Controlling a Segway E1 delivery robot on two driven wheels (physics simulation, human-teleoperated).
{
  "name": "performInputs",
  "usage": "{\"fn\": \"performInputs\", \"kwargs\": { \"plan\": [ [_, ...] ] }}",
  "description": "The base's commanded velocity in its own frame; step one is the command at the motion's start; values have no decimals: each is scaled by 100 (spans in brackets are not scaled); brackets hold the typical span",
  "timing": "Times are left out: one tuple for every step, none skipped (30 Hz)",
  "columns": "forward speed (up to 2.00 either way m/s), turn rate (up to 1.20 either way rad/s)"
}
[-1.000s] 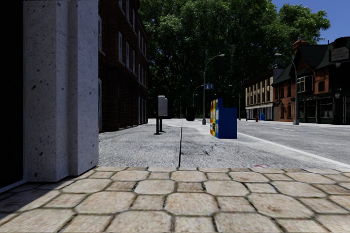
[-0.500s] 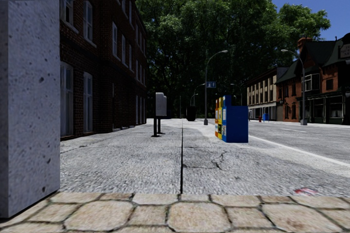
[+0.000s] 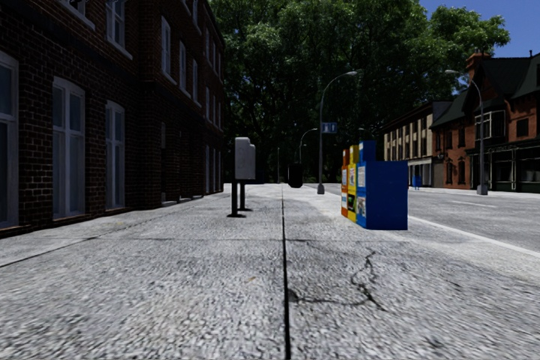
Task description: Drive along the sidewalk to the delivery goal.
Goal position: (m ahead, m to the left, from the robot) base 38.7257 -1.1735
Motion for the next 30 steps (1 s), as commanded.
{"fn": "performInputs", "kwargs": {
  "plan": [
    [200,0],
    [200,0],
    [200,0],
    [200,0],
    [200,0],
    [200,0],
    [200,0],
    [200,0],
    [200,0],
    [200,0],
    [200,0],
    [200,0],
    [200,0],
    [200,0],
    [200,0],
    [200,0],
    [200,0],
    [200,0],
    [200,0],
    [200,0],
    [200,0],
    [200,0],
    [200,0],
    [200,0],
    [200,0],
    [200,0],
    [200,0],
    [200,-16],
    [200,-29],
    [200,-29]
  ]
}}
